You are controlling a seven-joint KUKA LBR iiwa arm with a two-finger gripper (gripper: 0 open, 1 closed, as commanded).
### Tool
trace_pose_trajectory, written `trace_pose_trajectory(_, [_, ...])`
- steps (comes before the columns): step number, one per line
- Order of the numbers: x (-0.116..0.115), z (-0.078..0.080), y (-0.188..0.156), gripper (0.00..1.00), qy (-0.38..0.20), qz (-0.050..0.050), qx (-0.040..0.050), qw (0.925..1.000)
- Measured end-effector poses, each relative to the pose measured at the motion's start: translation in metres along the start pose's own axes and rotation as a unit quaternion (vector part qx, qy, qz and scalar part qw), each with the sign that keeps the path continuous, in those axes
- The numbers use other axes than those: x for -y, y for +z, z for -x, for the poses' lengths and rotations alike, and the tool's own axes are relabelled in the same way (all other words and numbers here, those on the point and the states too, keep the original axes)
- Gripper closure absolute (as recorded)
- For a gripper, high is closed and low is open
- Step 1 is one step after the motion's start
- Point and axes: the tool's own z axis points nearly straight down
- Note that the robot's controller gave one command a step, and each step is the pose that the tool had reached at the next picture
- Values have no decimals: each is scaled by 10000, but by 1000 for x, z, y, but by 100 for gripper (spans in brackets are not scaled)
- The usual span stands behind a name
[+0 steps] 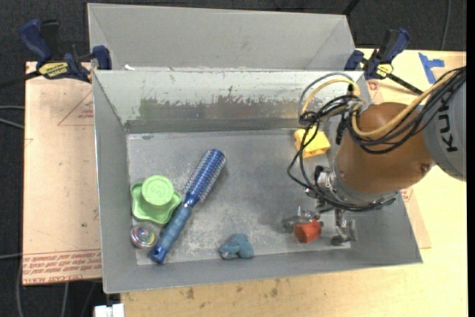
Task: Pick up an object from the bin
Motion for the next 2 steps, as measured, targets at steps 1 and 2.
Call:
trace_pose_trajectory(1, [2, 0, -3, 100, 10, -37, 8, 10000])
trace_pose_trajectory(2, [0, 6, -211, 100, -138, -95, 16, 9999])
